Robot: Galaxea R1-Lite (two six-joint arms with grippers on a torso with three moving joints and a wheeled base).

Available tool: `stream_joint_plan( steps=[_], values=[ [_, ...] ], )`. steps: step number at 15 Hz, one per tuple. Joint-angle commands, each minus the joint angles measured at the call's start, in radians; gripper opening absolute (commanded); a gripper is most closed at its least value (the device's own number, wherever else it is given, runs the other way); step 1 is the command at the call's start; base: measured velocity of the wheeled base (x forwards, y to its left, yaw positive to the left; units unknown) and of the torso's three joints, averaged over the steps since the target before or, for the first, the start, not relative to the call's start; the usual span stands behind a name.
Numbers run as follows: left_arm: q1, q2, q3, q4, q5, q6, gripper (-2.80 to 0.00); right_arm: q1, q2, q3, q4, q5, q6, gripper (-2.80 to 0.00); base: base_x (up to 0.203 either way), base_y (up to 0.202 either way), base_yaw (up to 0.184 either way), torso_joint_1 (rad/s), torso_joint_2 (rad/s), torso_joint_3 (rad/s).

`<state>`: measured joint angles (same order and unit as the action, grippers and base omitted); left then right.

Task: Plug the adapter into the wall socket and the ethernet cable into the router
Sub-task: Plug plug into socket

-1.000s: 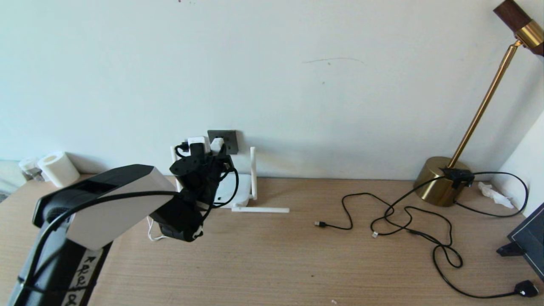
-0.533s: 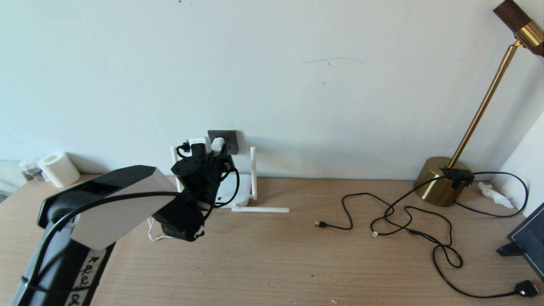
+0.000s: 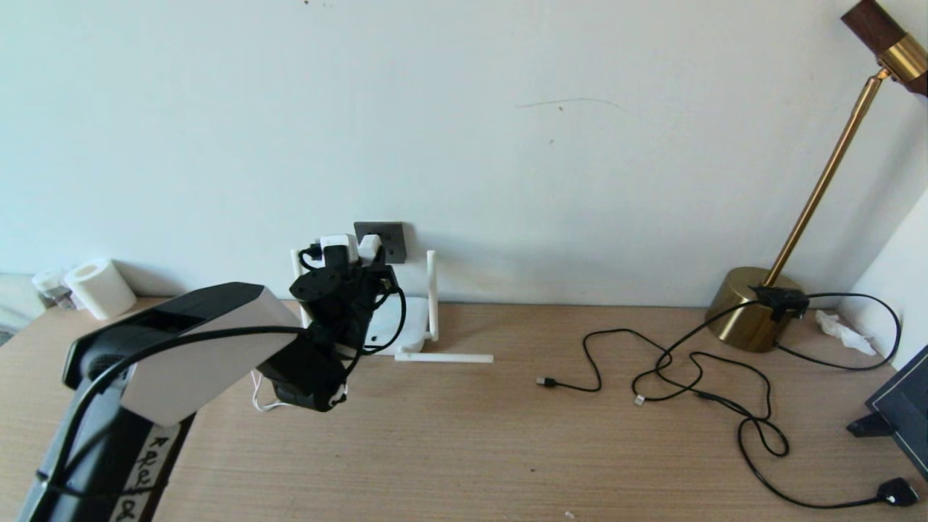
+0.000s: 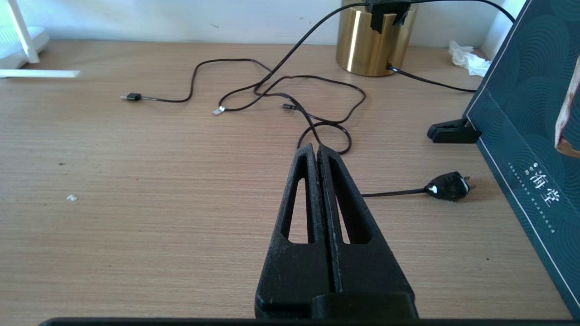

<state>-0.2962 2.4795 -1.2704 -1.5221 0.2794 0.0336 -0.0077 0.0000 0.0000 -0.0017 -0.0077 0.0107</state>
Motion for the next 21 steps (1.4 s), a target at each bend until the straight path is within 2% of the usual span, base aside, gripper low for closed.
stream_joint_plan(
  steps=[1, 21],
  values=[
    [0.0, -0.002, 0.0, -0.008, 0.003, 0.0, -2.8, 0.0, 0.002, 0.0, -0.001, 0.0, 0.0, -2.8, 0.0, 0.0, 0.0, 0.0, 0.0, 0.0],
    [-0.011, -0.028, 0.028, -0.008, 0.004, 0.002, -2.8, 0.0, 0.002, 0.0, -0.001, 0.0, 0.0, -2.8, 0.0, 0.0, 0.0, 0.0, 0.0, 0.0]
  ],
)
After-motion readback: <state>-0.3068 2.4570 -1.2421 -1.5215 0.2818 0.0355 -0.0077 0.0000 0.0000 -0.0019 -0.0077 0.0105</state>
